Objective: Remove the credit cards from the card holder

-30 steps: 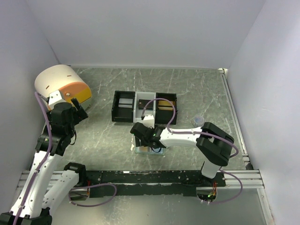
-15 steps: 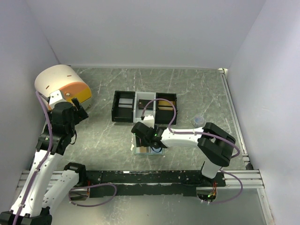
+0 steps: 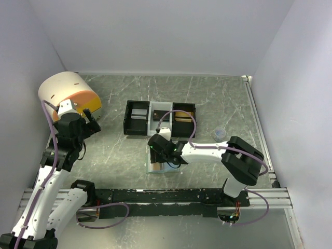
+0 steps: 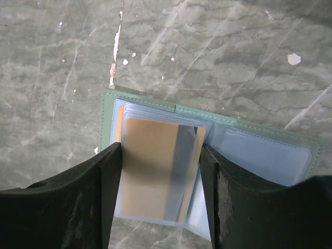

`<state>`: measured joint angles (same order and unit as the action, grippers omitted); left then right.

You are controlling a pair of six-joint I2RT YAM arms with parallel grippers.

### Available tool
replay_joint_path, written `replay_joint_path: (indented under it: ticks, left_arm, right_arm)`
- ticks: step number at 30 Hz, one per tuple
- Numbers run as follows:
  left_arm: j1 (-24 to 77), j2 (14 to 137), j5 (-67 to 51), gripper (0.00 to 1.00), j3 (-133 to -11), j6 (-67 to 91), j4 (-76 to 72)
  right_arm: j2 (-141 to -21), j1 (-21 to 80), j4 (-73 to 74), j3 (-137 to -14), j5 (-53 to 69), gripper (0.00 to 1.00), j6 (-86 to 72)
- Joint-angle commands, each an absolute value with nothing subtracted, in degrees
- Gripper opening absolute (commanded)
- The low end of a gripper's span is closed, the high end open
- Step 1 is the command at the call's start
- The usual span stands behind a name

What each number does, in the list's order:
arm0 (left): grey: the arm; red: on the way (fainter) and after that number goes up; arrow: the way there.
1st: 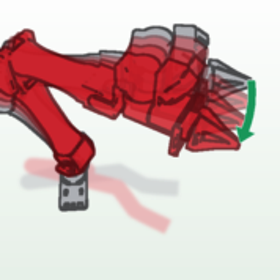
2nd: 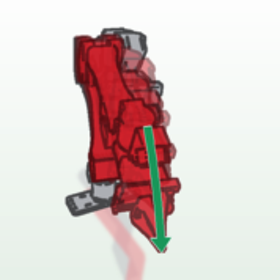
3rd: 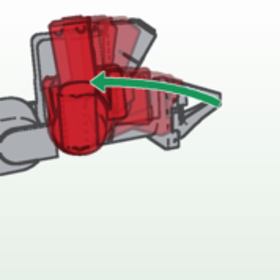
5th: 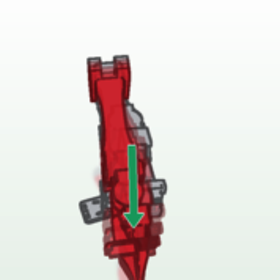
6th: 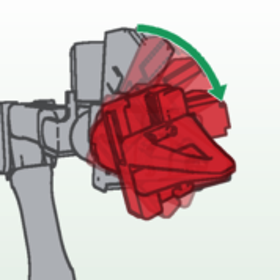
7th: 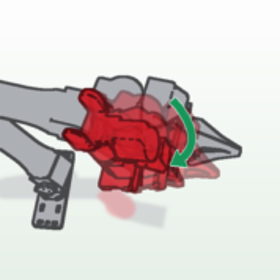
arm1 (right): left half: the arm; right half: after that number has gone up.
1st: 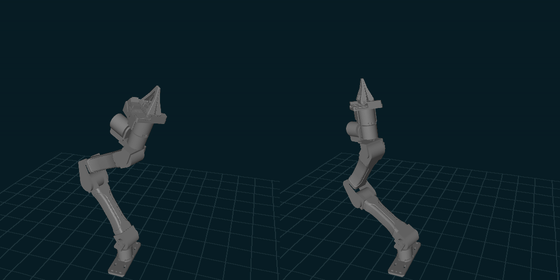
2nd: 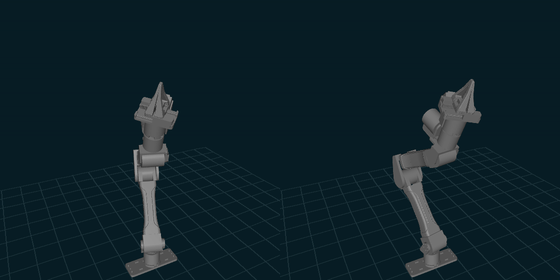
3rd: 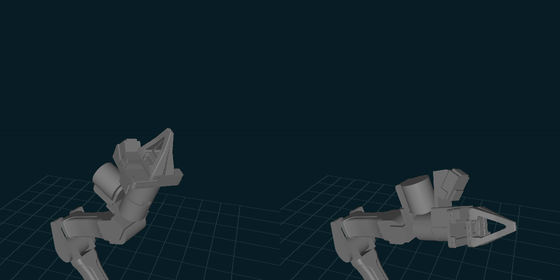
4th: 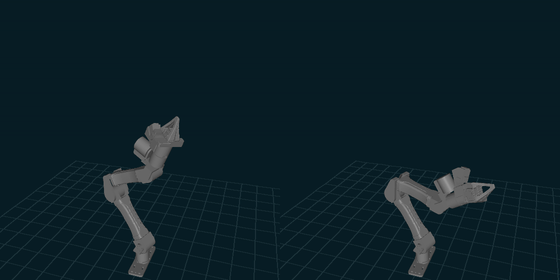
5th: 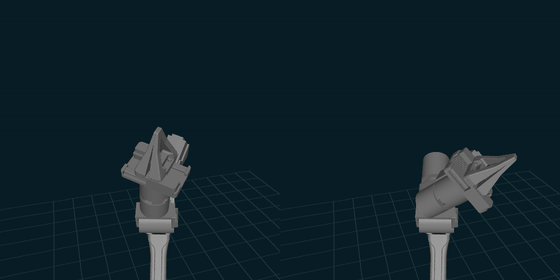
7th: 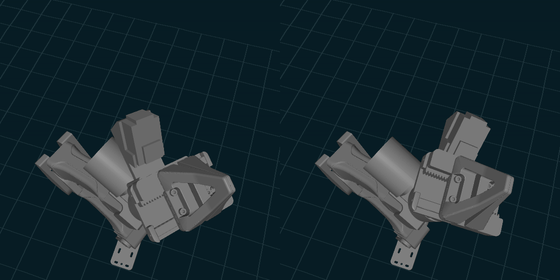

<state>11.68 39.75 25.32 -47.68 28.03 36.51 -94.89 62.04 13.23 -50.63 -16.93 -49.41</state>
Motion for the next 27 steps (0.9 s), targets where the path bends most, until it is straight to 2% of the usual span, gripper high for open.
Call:
replay_joint_path:
  ticks: [1,7,12,15,20,27]
  left_arm:
    - [11.4,40.2,12.9,1.00,-46.4,27.8,33.1]
    - [11.4,37.9,-12.7,0.94,-39.4,32.9,24.5]
    - [11.5,35.4,-22.6,0.89,-31.7,37.9,19.3]
    - [12.5,34.7,-27.5,0.84,-27.4,40.5,15.8]
    - [19.4,35.4,-28.3,0.71,-21.7,43.9,10.7]
    - [37.8,43.0,-16.2,0.49,-17.9,49.7,1.4]
  right_arm:
    - [-93.2,60.2,7.4,-47.3,-9.0,0.55,-49.3]
    - [-92.3,58.7,3.9,-44.5,-5.1,0.55,-49.6]
    - [-91.7,58.3,3.1,-43.5,-4.6,0.54,-49.7]
    - [-92.0,58.1,3.2,-43.5,-4.3,0.55,-49.8]
    - [-92.9,58.0,3.3,-43.9,-4.0,0.55,-49.8]
    - [-93.3,57.8,3.1,-43.9,-3.7,0.55,-50.3]
